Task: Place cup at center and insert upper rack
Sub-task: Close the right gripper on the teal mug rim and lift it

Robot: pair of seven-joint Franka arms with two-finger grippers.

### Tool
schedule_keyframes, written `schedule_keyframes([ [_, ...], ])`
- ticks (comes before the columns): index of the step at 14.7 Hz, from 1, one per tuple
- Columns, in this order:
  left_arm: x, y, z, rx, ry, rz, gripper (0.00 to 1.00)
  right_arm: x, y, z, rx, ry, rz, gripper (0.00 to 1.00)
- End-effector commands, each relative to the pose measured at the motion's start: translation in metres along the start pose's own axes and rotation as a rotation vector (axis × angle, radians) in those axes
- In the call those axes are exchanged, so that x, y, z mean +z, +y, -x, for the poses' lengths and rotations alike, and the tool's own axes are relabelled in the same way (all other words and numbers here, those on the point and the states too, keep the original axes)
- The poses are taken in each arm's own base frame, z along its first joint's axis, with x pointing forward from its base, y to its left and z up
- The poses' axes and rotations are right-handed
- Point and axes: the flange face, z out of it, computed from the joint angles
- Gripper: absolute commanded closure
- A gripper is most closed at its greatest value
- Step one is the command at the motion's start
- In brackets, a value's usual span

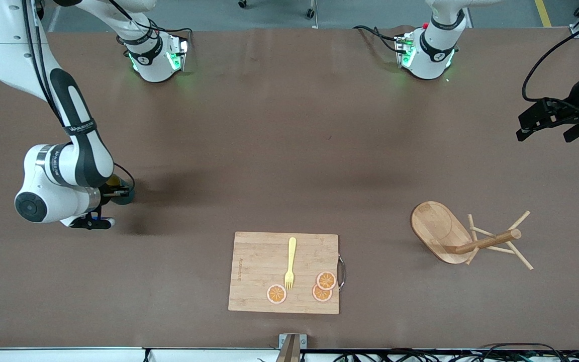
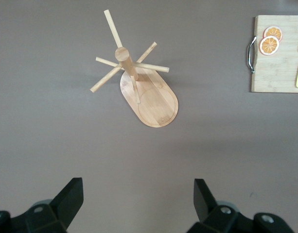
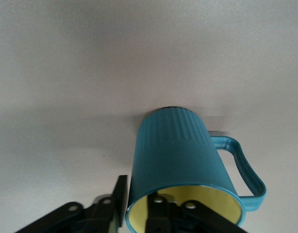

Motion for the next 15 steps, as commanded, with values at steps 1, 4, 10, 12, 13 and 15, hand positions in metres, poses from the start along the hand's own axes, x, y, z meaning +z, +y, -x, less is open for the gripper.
schedule_keyframes([
  [1, -0.003, 0.001, -0.002, 0.007, 0.011, -0.015, 0.00, -0.002, -0.001, 0.002, -0.003, 0.003, -0.004, 0.90],
  [4, -0.003, 0.002, -0.002, 0.004, 0.010, -0.017, 0.00, -0.005, -0.004, 0.002, -0.019, 0.006, -0.002, 0.95],
  [10, -0.003, 0.002, -0.002, -0.001, 0.011, -0.014, 0.00, -0.051, -0.045, 0.014, -0.080, -0.008, 0.022, 0.97],
  [12, -0.004, 0.001, -0.002, -0.006, 0.012, -0.009, 0.00, -0.063, -0.092, 0.018, -0.089, 0.013, -0.006, 0.98],
  [13, -0.004, 0.000, -0.002, -0.008, 0.012, -0.008, 0.00, -0.067, -0.117, 0.022, -0.051, 0.021, -0.014, 0.98],
  [15, -0.004, -0.001, -0.002, -0.011, 0.011, -0.005, 0.00, -0.071, -0.183, 0.033, -0.010, 0.048, 0.010, 0.98],
])
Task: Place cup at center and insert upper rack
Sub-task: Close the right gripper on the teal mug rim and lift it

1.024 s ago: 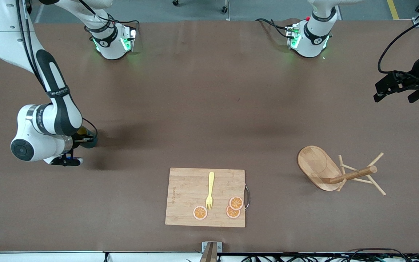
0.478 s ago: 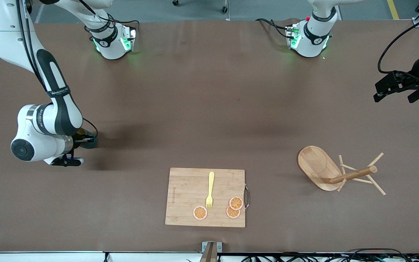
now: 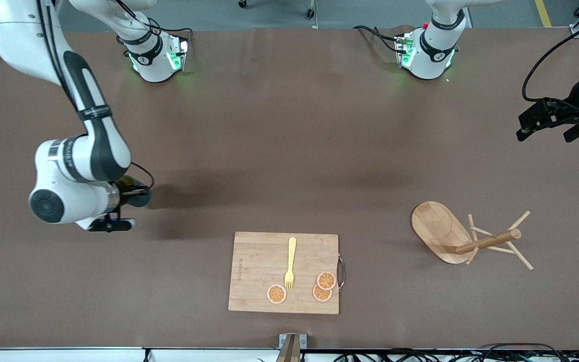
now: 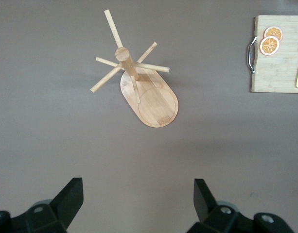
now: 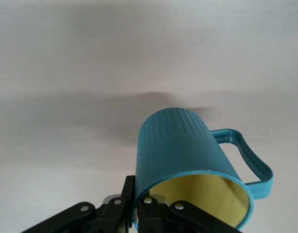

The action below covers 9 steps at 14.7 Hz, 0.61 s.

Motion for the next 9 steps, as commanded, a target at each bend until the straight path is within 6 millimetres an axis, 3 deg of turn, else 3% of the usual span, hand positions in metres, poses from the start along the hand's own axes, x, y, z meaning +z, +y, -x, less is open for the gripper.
schedule_keyframes([
  [1, -0.004, 0.000, -0.002, -0.010, 0.012, -0.005, 0.00, -0.009, -0.100, 0.021, 0.066, 0.030, 0.015, 0.99],
  [6, -0.002, -0.001, -0.002, -0.013, 0.008, -0.003, 0.00, -0.017, -0.286, 0.084, 0.103, 0.183, -0.012, 1.00],
  [7, -0.003, 0.000, -0.002, -0.013, 0.009, -0.004, 0.00, -0.009, -0.317, 0.095, 0.133, 0.200, -0.018, 1.00],
  [9, -0.003, -0.001, -0.002, -0.014, 0.009, -0.004, 0.00, 0.007, -0.355, 0.106, 0.160, 0.203, -0.023, 1.00],
])
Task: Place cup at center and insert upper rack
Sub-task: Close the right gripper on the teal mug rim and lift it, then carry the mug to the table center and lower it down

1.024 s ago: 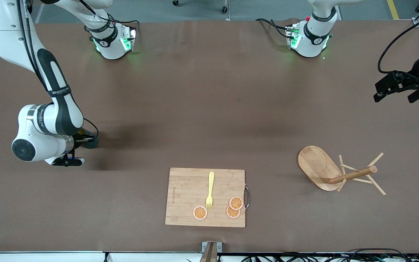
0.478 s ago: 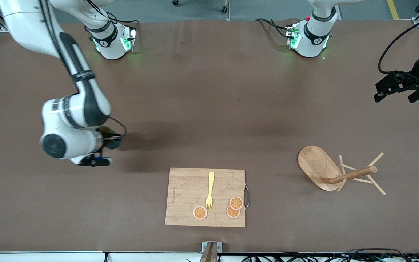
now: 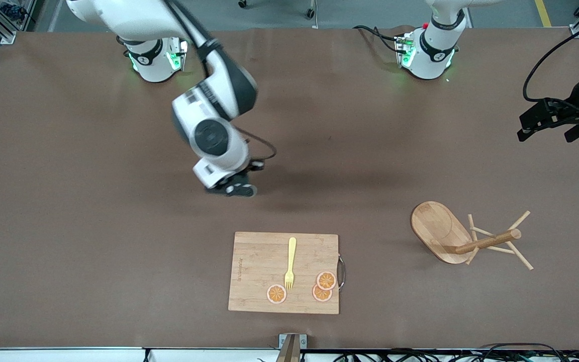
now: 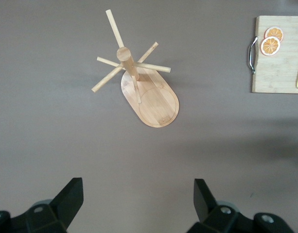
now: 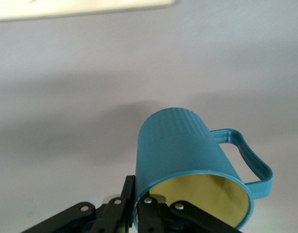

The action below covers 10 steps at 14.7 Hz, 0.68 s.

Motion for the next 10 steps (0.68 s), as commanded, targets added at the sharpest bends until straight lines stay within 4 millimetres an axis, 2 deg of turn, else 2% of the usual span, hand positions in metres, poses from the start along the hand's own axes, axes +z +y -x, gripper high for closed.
schedule_keyframes([
  [1, -0.002, 0.000, -0.002, -0.010, 0.008, -0.003, 0.00, 0.015, -0.048, 0.017, 0.033, -0.016, -0.031, 1.00],
  [2, -0.002, 0.000, -0.002, -0.011, 0.008, -0.002, 0.00, 0.024, -0.071, 0.030, 0.027, -0.034, -0.047, 1.00],
  [5, -0.002, 0.000, -0.002, -0.011, 0.008, -0.002, 0.00, 0.042, -0.115, 0.046, 0.004, -0.005, -0.089, 1.00],
  [7, -0.003, 0.000, -0.002, -0.011, 0.009, -0.002, 0.00, 0.048, -0.126, 0.055, -0.016, -0.005, -0.091, 1.00],
  [9, -0.001, 0.000, -0.003, -0.011, 0.006, -0.002, 0.00, 0.046, -0.139, 0.068, -0.043, -0.003, -0.093, 1.00],
  [10, -0.001, 0.000, -0.003, -0.011, 0.006, -0.002, 0.00, 0.052, -0.145, 0.076, -0.049, -0.006, -0.088, 1.00],
])
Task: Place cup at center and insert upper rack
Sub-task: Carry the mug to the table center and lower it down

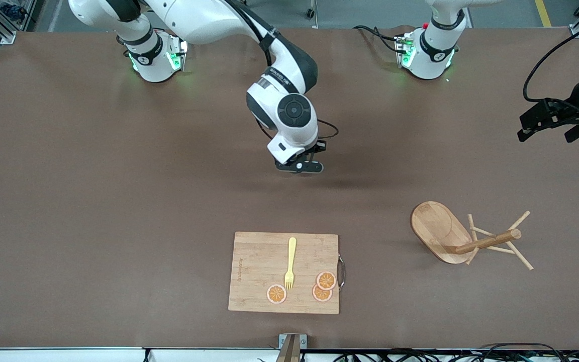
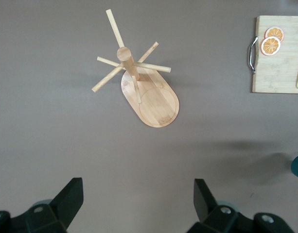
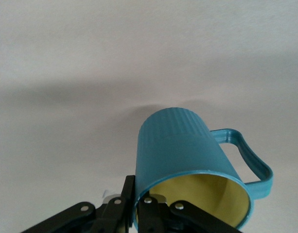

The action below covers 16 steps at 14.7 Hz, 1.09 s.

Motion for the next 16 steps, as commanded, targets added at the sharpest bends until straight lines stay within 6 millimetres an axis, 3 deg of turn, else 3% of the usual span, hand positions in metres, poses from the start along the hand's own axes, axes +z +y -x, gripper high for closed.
schedule_keyframes([
  [1, -0.001, 0.000, -0.003, -0.012, 0.006, -0.002, 0.00, 0.004, -0.018, 0.015, 0.006, -0.012, -0.004, 1.00],
  [4, -0.001, -0.001, -0.003, -0.014, 0.006, -0.002, 0.00, 0.025, -0.024, 0.021, 0.038, -0.022, 0.017, 1.00],
  [16, -0.001, -0.001, -0.003, -0.014, 0.006, -0.002, 0.00, 0.060, -0.032, 0.026, -0.048, -0.009, 0.021, 0.98],
])
